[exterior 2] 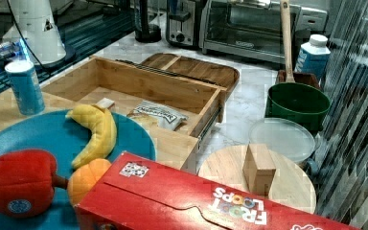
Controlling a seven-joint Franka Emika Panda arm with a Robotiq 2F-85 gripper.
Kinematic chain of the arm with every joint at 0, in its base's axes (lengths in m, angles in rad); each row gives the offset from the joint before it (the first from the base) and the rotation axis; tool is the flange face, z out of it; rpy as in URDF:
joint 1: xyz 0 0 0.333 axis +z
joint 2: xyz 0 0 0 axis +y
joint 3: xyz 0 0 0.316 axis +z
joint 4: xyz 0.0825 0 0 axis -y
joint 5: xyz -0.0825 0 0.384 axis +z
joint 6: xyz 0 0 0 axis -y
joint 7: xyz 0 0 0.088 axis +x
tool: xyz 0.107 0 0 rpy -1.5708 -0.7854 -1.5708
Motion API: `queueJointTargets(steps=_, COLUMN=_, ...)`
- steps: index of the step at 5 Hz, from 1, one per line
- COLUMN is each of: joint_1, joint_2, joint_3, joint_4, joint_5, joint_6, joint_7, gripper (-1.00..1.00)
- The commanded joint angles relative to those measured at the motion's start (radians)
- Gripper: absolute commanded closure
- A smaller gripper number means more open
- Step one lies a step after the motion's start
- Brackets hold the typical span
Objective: Close the drawer.
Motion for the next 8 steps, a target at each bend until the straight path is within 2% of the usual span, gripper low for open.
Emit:
queueJointTargets(steps=1, joint_1=0.038, joint_2=0.022, joint_3=0.076, joint_4=-0.102, joint_5=-0.006, joint_6=0.102, joint_7=-0.187, gripper=1.00)
queueJointTargets(steps=2, joint_1=0.025, joint_2=0.037, joint_3=0.091, joint_4=-0.170, joint_5=-0.044, joint_6=0.204, joint_7=-0.216, gripper=1.00)
queueJointTargets(steps=3, joint_1=0.011, joint_2=0.071, joint_3=0.103, joint_4=-0.199, joint_5=-0.029, joint_6=0.275, joint_7=-0.248, gripper=1.00)
queueJointTargets(steps=5, joint_1=-0.014, joint_2=0.099, joint_3=0.085, joint_4=-0.225, joint_5=-0.060, joint_6=0.330, joint_7=-0.302, gripper=1.00)
queueJointTargets(steps=7, joint_1=-0.046, joint_2=0.065, joint_3=0.039, joint_4=-0.227, joint_5=-0.165, joint_6=0.337, joint_7=-0.409, gripper=1.00)
queueJointTargets(steps=8, joint_1=-0.085, joint_2=0.091, joint_3=0.016, joint_4=-0.201, joint_5=-0.163, joint_6=0.361, joint_7=-0.502, gripper=1.00)
